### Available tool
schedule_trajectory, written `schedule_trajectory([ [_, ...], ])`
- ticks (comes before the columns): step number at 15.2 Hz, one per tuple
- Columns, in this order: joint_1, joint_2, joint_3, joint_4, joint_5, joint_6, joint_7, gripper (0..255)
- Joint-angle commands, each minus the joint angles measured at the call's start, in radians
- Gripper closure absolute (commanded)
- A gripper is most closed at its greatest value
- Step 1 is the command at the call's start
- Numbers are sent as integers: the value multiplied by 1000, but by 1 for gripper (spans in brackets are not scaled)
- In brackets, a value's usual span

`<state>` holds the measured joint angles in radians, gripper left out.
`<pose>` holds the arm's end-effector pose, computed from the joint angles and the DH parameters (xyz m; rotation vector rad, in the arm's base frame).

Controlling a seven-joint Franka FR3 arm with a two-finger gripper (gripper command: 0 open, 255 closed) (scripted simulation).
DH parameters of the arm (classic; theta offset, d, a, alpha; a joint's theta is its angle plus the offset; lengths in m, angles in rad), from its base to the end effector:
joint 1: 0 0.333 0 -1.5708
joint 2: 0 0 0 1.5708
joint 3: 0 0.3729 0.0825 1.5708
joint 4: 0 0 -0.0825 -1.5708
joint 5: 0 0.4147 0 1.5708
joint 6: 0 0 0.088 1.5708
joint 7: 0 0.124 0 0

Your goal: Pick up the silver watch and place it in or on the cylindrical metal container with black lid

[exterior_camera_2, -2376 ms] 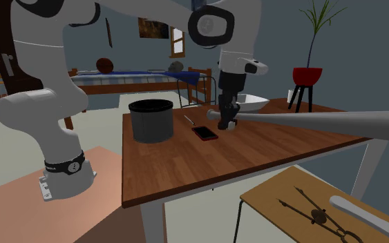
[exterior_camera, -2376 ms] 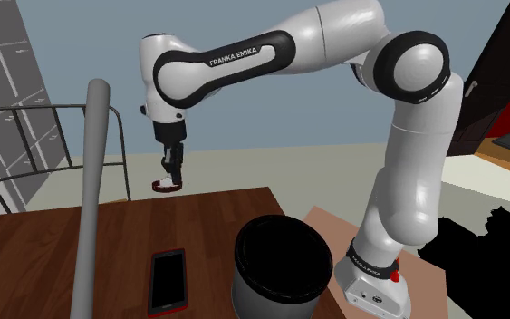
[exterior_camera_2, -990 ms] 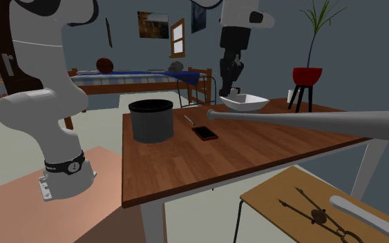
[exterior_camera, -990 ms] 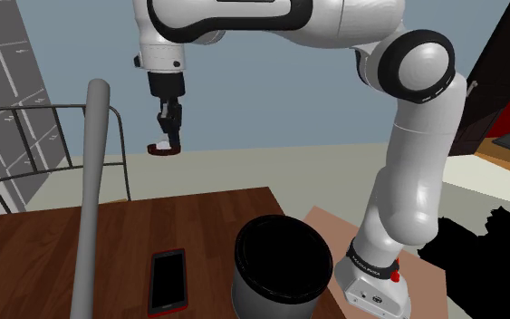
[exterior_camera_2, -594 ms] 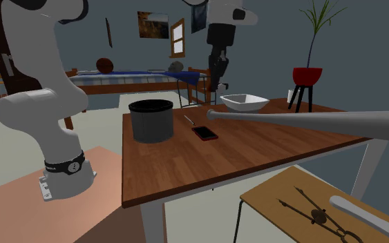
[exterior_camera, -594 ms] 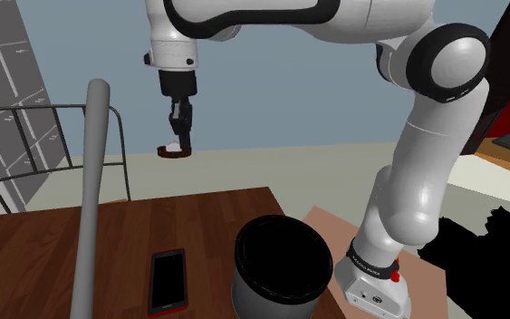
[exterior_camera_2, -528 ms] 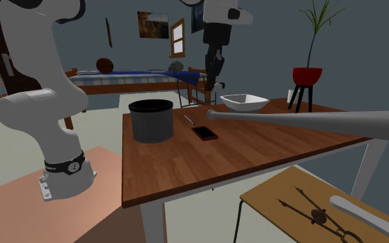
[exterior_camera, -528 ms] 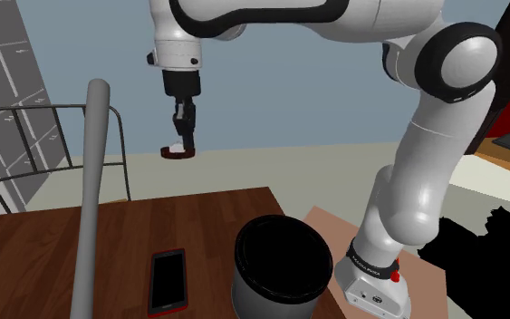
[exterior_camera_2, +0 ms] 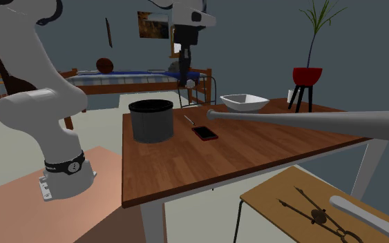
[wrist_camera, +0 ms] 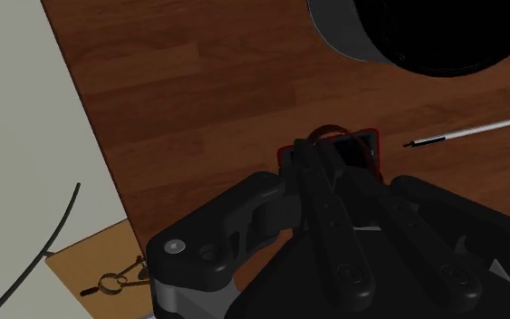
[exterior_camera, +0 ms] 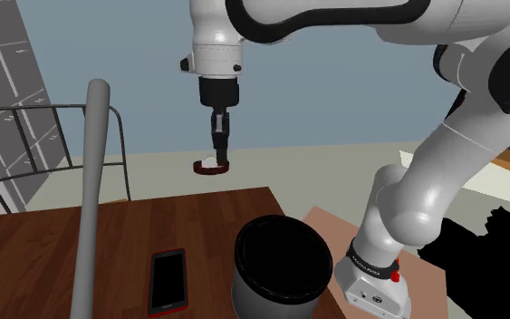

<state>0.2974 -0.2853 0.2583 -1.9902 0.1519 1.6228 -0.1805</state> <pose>0.3877 0.2795 0.6046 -2.8851 -1.0664 0.1588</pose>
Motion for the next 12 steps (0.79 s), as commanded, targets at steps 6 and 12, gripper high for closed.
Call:
schedule_trajectory([
  [6,55,-241,29,-184,75,-44,58,255],
  [12,114,-435,60,-297,145,-111,125,255],
])
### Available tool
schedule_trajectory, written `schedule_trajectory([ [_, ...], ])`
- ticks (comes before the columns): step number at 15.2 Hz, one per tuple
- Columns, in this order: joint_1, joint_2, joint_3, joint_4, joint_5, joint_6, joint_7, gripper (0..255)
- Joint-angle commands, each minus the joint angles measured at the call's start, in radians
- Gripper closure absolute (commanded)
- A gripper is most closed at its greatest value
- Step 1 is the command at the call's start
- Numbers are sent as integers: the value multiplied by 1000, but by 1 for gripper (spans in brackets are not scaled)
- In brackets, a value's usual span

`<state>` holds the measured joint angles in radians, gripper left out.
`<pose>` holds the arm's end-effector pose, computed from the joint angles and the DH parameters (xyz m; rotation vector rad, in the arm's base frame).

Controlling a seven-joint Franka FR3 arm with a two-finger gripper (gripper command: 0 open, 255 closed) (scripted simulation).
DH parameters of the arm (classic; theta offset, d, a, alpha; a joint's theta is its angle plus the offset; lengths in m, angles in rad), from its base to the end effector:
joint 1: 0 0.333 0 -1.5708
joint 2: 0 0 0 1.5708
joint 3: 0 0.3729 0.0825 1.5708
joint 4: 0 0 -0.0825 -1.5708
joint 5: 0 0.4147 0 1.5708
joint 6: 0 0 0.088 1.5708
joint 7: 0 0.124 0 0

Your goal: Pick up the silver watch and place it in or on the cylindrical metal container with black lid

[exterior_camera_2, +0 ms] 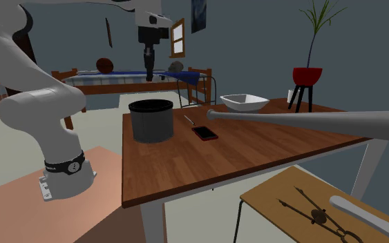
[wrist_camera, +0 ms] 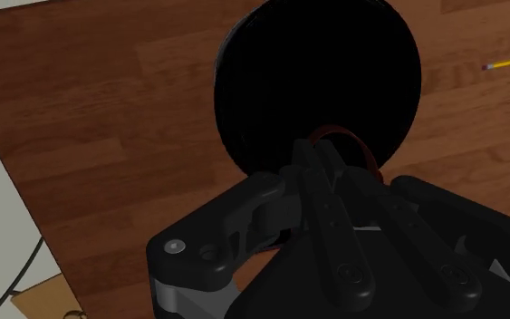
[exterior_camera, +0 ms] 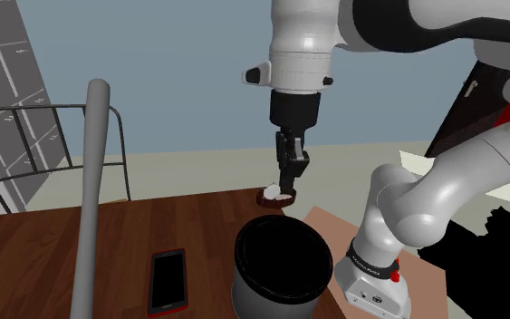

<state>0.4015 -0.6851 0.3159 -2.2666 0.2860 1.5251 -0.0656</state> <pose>0.2086 0.2737 0.6076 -2.8851 -1.0671 0.1572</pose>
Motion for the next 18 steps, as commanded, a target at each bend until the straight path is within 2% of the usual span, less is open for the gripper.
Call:
schedule_trajectory([
  [1,21,-66,9,-36,24,-27,23,255],
  [2,34,-101,16,-51,38,-43,39,255],
  [18,52,-130,63,-278,83,154,11,255],
])
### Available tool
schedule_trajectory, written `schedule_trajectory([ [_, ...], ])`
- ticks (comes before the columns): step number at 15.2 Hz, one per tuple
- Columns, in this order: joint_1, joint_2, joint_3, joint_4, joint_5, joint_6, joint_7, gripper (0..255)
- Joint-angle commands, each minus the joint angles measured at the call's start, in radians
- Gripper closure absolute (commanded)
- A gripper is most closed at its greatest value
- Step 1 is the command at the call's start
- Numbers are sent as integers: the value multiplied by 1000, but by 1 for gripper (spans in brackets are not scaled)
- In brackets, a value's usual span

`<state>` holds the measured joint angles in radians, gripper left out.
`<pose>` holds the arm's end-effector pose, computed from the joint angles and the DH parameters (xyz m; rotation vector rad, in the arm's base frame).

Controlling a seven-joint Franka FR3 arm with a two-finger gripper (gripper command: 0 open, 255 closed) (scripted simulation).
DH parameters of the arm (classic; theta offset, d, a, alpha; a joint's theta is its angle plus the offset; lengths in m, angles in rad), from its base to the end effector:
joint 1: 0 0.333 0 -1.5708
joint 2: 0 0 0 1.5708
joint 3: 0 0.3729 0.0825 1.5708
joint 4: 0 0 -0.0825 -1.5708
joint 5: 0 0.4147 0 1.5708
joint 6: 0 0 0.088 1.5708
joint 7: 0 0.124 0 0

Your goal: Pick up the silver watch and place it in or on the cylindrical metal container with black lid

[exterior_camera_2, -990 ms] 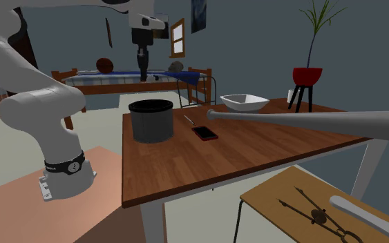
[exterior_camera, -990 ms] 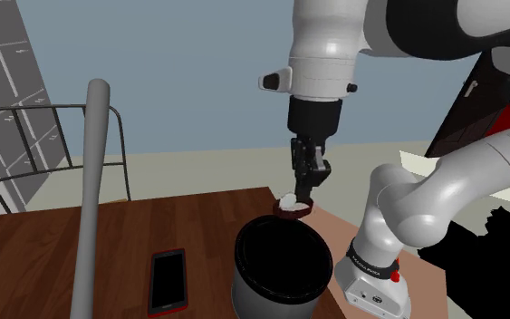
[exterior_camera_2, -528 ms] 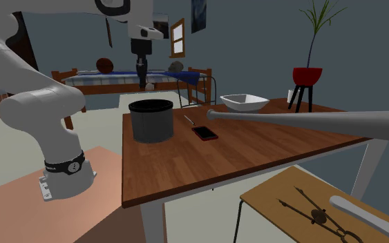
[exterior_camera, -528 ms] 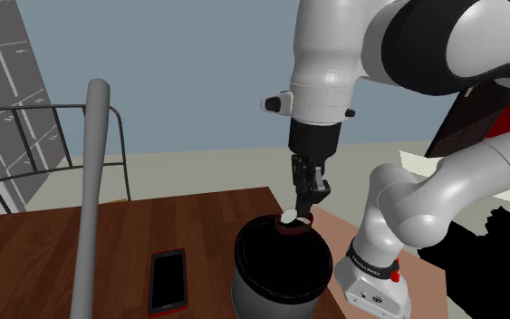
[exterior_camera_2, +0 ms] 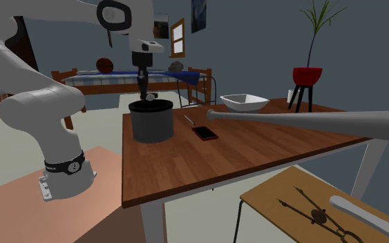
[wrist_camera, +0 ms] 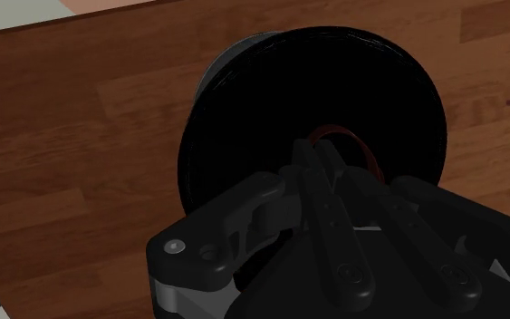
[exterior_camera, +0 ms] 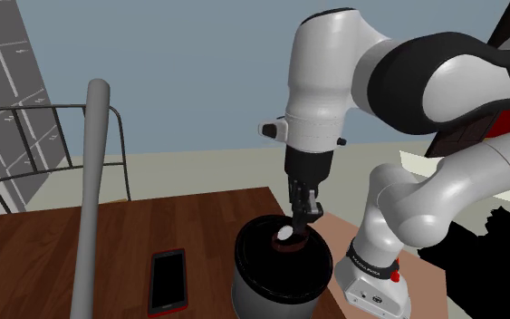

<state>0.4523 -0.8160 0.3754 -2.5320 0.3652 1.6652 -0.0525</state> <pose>0.1623 0.2666 0.5204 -2.8857 -1.0656 0.1595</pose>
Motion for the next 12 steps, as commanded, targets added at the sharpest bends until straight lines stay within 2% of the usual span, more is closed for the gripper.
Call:
schedule_trajectory([
  [1,2,1,6,-21,6,23,-3,255],
  [8,2,1,6,-21,6,23,-3,255],
  [9,2,1,6,-21,6,23,-3,0],
  [12,2,1,6,-21,6,23,-3,0],
])
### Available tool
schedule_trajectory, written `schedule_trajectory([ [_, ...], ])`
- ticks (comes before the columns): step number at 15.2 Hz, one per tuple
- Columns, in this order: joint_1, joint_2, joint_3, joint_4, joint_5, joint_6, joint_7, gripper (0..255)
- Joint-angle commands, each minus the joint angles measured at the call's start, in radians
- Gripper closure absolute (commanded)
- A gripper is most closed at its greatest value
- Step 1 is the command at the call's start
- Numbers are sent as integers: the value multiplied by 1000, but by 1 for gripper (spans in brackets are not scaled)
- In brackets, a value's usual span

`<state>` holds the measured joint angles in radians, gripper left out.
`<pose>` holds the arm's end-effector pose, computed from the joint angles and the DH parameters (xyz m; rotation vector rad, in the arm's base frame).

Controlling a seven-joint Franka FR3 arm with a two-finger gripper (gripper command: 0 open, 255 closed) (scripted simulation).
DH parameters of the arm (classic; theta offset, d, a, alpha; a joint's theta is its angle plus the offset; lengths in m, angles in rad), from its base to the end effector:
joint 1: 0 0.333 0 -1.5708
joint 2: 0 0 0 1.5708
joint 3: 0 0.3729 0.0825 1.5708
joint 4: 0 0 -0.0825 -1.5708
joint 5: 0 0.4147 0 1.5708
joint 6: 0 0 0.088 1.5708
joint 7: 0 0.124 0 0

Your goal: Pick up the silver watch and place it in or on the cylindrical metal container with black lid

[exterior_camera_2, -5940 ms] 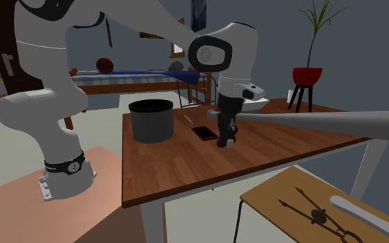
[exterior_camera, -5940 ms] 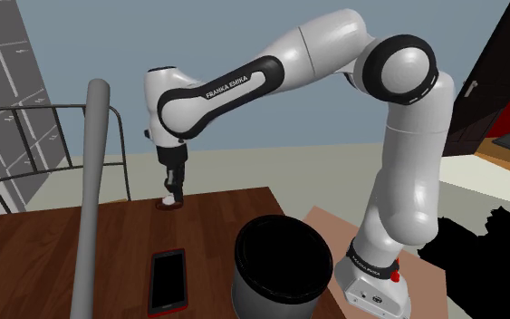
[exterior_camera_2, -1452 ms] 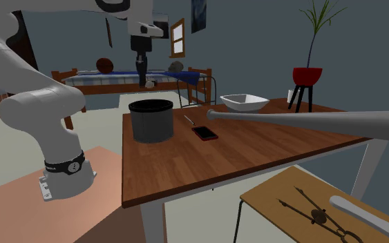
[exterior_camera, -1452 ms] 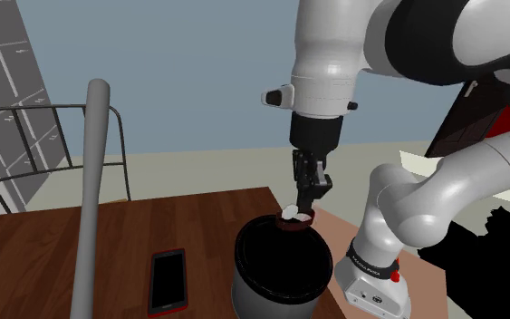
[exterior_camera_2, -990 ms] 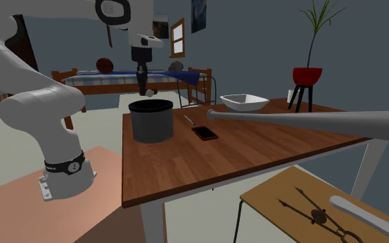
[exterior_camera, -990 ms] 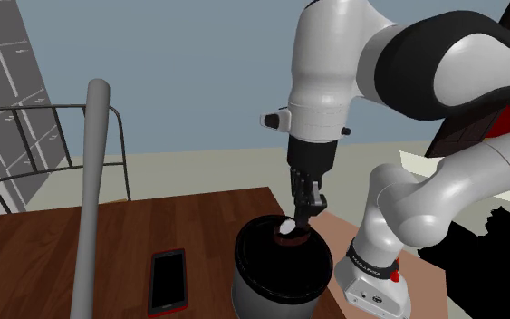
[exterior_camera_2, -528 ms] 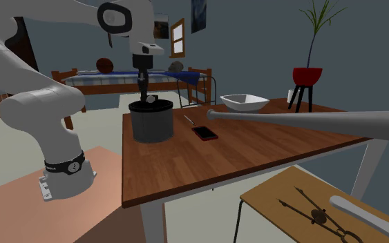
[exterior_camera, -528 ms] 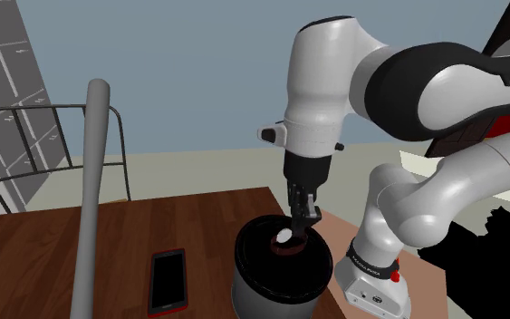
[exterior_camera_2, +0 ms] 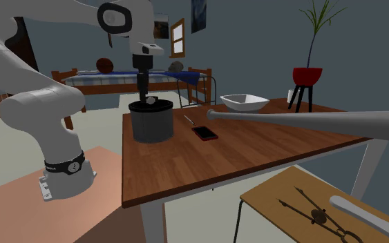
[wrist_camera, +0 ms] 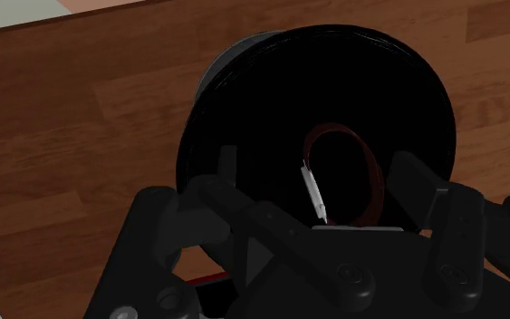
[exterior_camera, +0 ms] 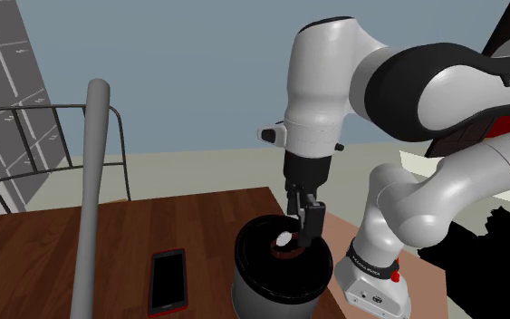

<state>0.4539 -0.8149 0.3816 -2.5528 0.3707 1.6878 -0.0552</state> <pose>0.1626 0.2668 0.5111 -2.8856 -1.0654 0.1584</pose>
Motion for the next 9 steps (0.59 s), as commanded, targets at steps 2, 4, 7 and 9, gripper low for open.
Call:
schedule_trajectory([
  [2,0,0,0,0,0,0,0,0],
  [4,-9,8,-20,68,-20,-61,4,0],
  [7,-17,20,-36,132,-36,-114,8,0],
  [9,-17,20,-36,132,-36,-114,8,0],
])
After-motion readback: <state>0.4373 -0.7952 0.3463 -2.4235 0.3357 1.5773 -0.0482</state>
